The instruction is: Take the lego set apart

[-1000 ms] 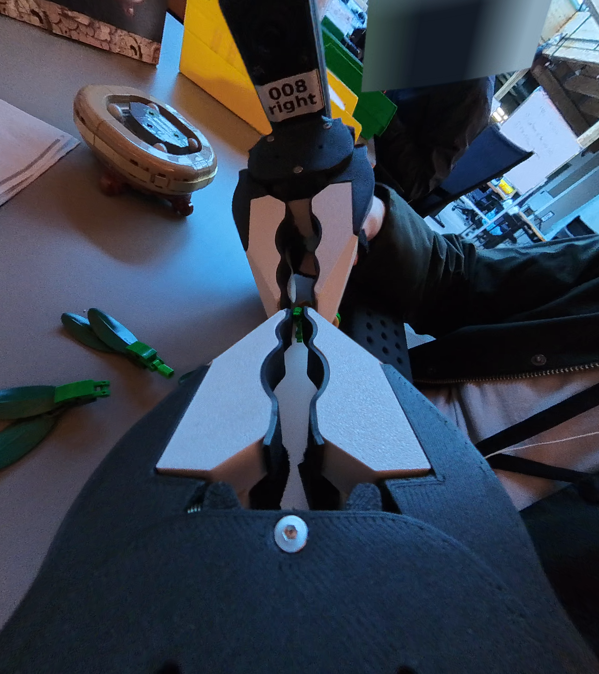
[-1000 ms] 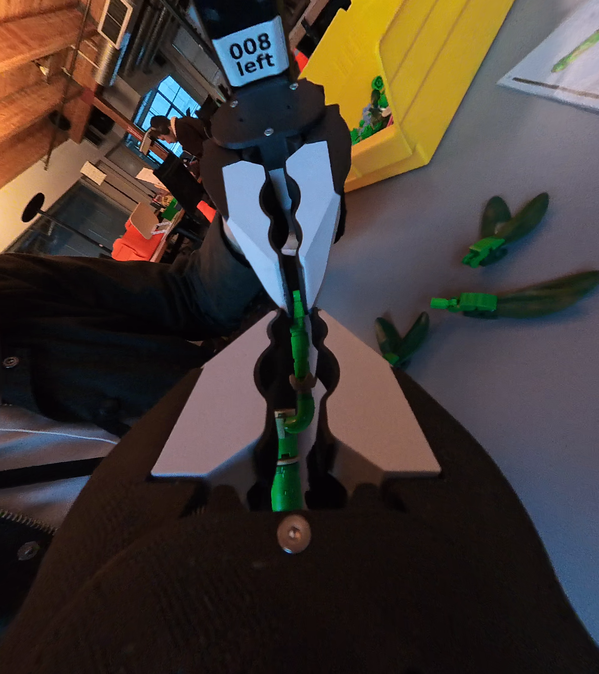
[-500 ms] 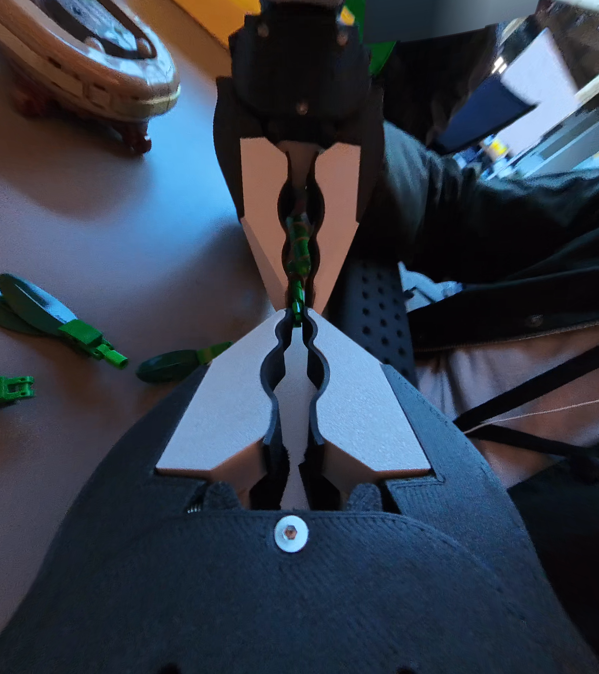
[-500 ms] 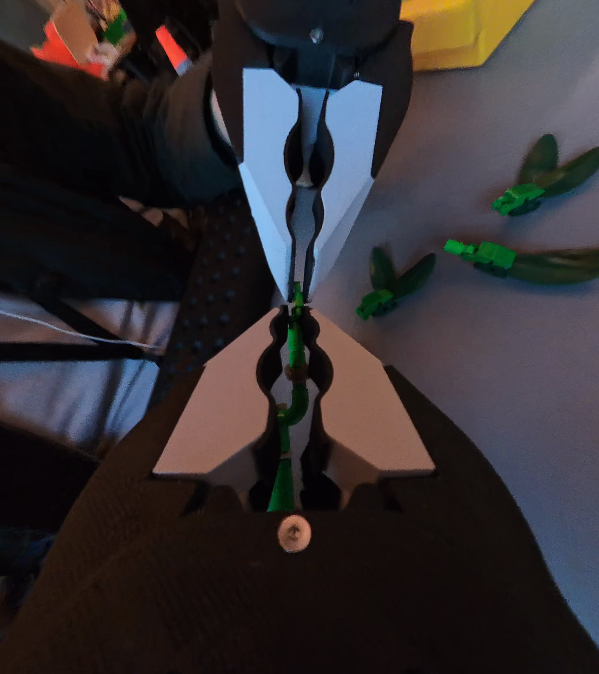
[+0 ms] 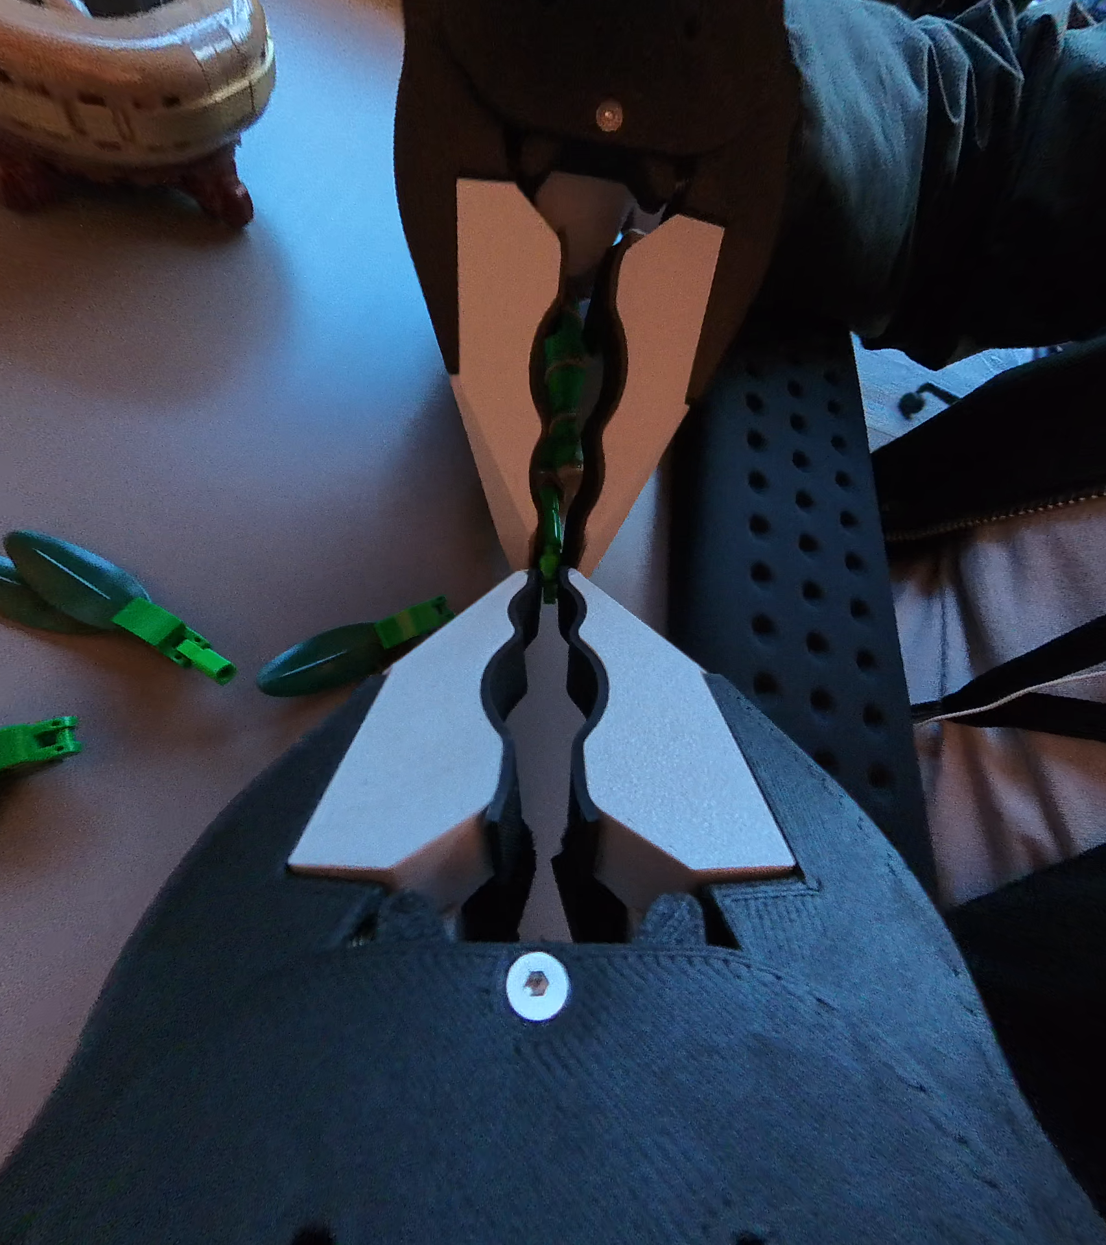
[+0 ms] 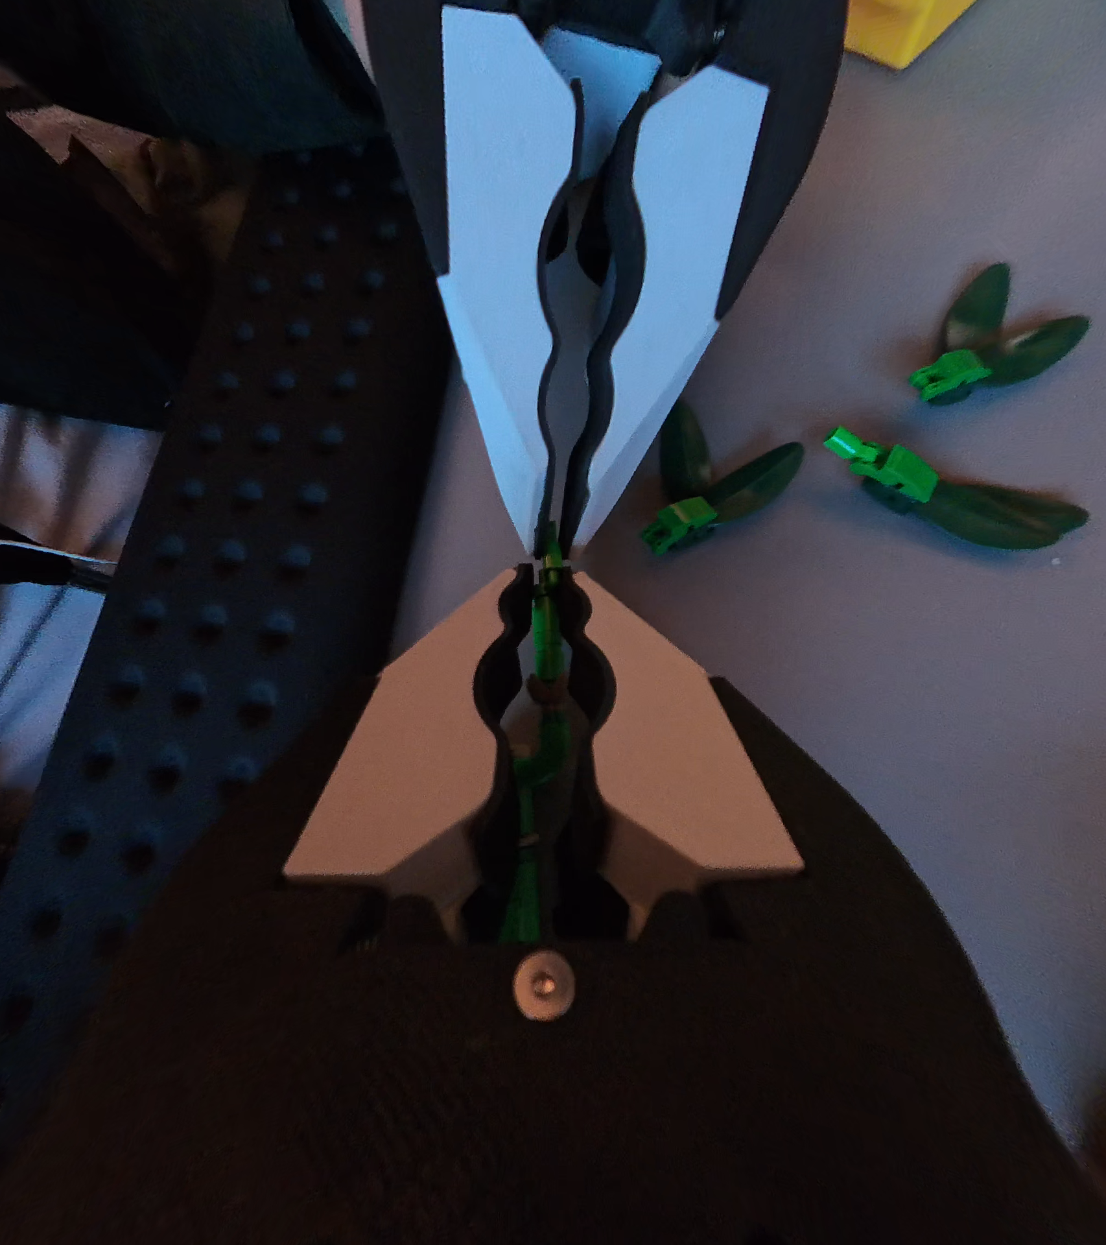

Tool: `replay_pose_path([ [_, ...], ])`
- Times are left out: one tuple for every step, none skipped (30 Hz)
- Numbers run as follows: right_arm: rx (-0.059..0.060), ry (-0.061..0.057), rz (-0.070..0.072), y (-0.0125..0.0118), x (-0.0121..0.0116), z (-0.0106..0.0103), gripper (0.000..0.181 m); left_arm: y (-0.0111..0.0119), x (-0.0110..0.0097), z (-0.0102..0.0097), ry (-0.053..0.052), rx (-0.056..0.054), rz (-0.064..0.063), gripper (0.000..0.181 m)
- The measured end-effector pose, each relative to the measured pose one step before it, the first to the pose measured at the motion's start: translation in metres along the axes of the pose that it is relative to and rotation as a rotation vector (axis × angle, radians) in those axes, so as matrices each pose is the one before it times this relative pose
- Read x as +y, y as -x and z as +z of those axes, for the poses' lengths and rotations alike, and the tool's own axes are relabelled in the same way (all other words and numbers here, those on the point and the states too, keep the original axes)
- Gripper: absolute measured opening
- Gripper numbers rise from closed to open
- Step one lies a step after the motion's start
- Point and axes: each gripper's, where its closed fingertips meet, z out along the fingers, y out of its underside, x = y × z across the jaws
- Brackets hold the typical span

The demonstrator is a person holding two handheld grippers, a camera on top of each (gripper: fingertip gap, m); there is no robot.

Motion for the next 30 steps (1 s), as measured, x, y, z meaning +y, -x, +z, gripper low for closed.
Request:
replay_pose_path([
  [0.0106, -0.0034, -0.0151, 0.00023, -0.00032, -0.00049, 0.007, -0.00037, -0.00057, -0.00034, -0.0064, -0.0024, 0.0083, 0.003],
  [0.0147, -0.0024, -0.0160, -0.00025, -0.00018, -0.00016, 0.008, -0.00019, -0.00035, -0.00029, -0.0043, -0.0050, 0.0082, 0.003],
  [0.0145, -0.0082, -0.0153, -0.00047, -0.00072, -0.00083, 0.008, -0.00021, -0.00066, -0.00055, -0.0089, -0.0067, 0.0128, 0.003],
  [0.0085, -0.0090, -0.0122, 0.00015, -0.00071, -0.00076, 0.008, -0.00060, -0.00069, -0.00054, -0.0092, -0.0022, 0.0086, 0.003],
  [0.0054, -0.0098, -0.0072, 0.00035, -0.00100, -0.00094, 0.008, -0.00080, -0.00095, -0.00058, -0.0079, 0.0000, 0.0052, 0.003],
  [0.0065, -0.0086, -0.0063, 0.00006, -0.00094, -0.00096, 0.008, -0.00056, -0.00098, -0.00060, -0.0087, -0.0001, 0.0055, 0.003],
  [0.0053, -0.0064, -0.0070, 0.00036, -0.00066, -0.00062, 0.007, -0.00075, -0.00071, -0.00034, -0.0073, 0.0031, 0.0016, 0.003],
  [0.0028, -0.0072, -0.0036, 0.00074, -0.00060, -0.00067, 0.008, -0.00102, -0.00065, -0.00037, -0.0060, 0.0041, 0.0016, 0.003],
  [0.0026, -0.0117, -0.0012, 0.00050, -0.00101, -0.00118, 0.008, -0.00115, -0.00110, -0.00049, -0.0097, 0.0024, 0.0050, 0.003],
  [-0.0021, -0.0071, -0.0008, 0.00111, -0.00074, -0.00075, 0.008, -0.00127, -0.00065, -0.00037, -0.0057, 0.0047, 0.0038, 0.003],
  [0.0057, -0.0022, -0.0053, 0.00003, -0.00027, -0.00028, 0.008, -0.00037, -0.00041, -0.00028, -0.0022, -0.0025, 0.0050, 0.003],
  [0.0071, -0.0024, -0.0091, 0.00009, -0.00050, -0.00032, 0.008, -0.00038, -0.00039, -0.00028, -0.0008, -0.0054, 0.0097, 0.003],
  [-0.0039, -0.0059, 0.0005, 0.00127, -0.00076, -0.00046, 0.008, -0.00138, -0.00053, -0.00040, -0.0020, 0.0008, 0.0096, 0.003],
  [-0.0046, -0.0107, 0.0035, 0.00127, -0.00162, -0.00075, 0.008, -0.00159, -0.00093, -0.00073, -0.0081, 0.0059, 0.0030, 0.003],
  [0.0051, 0.0062, -0.0053, -0.00012, 0.00132, -0.00116, 0.007, -0.00010, 0.00005, -0.00175, -0.0017, 0.0015, -0.0051, 0.003],
  [0.0497, 0.0972, -0.0192, -0.00857, 0.01920, -0.00360, 0.008, 0.01057, 0.00392, -0.00819, 0.0160, -0.0571, -0.0076, 0.003],
  [0.0325, -0.0250, 0.0168, -0.00707, 0.00512, -0.00911, 0.007, 0.01165, -0.00171, -0.01489, -0.0487, -0.0472, -0.0121, 0.002],
  [-0.0095, -0.0763, 0.0568, -0.00296, -0.00436, -0.01365, 0.007, 0.00597, -0.00497, -0.01636, -0.0721, 0.0119, -0.0487, 0.002],
  [-0.0149, -0.0656, 0.0321, -0.00134, -0.00639, -0.01191, 0.006, 0.00249, -0.00545, -0.01329, -0.0644, 0.0428, -0.0678, 0.002],
  [-0.0113, -0.0453, 0.0018, 0.00014, -0.00577, -0.00736, 0.006, -0.00223, -0.00987, -0.00913, -0.0706, 0.0599, -0.0635, 0.002],
  [0.0071, -0.0139, -0.0132, -0.00151, -0.00313, -0.00241, 0.007, -0.00874, -0.01299, -0.00396, -0.0763, 0.0689, -0.0225, 0.002],
  [0.0081, 0.0177, -0.0197, -0.00130, 0.00051, 0.00093, 0.007, -0.00581, -0.00539, 0.00146, -0.0232, 0.0303, 0.0182, 0.002],
  [0.0087, 0.0251, -0.0247, -0.00149, 0.00266, 0.00249, 0.007, -0.00144, 0.00071, 0.00364, 0.0188, -0.0039, 0.0371, 0.003],
  [0.0046, 0.0206, -0.0171, -0.00109, 0.00352, 0.00282, 0.007, -0.00040, 0.00110, 0.00358, 0.0163, -0.0116, 0.0396, 0.003],
  [-0.0044, 0.0155, -0.0021, 0.00014, 0.00314, 0.00219, 0.006, -0.00098, 0.00004, 0.00270, 0.0066, -0.0071, 0.0318, 0.003],
  [-0.0098, 0.0021, 0.0043, 0.00103, 0.00123, 0.00115, 0.006, -0.00161, -0.00059, 0.00129, 0.0019, -0.0020, 0.0237, 0.003],
  [-0.0060, -0.0082, 0.0028, 0.00063, -0.00043, 0.00002, 0.007, -0.00116, -0.00037, 0.00040, 0.0013, -0.0032, 0.0191, 0.003],
  [-0.0023, -0.0092, -0.0017, 0.00026, -0.00110, -0.00093, 0.006, 0.00069, 0.00079, 0.00023, 0.0078, -0.0145, 0.0159, 0.003],
  [0.0023, -0.0082, -0.0023, -0.00039, -0.00145, -0.00118, 0.006, 0.00119, 0.00130, 0.00022, 0.0103, -0.0202, 0.0194, 0.003],
  [0.0067, -0.0049, -0.0027, -0.00112, -0.00083, -0.00094, 0.006, 0.00053, 0.00067, 0.00038, 0.0080, -0.0198, 0.0267, 0.003],
])
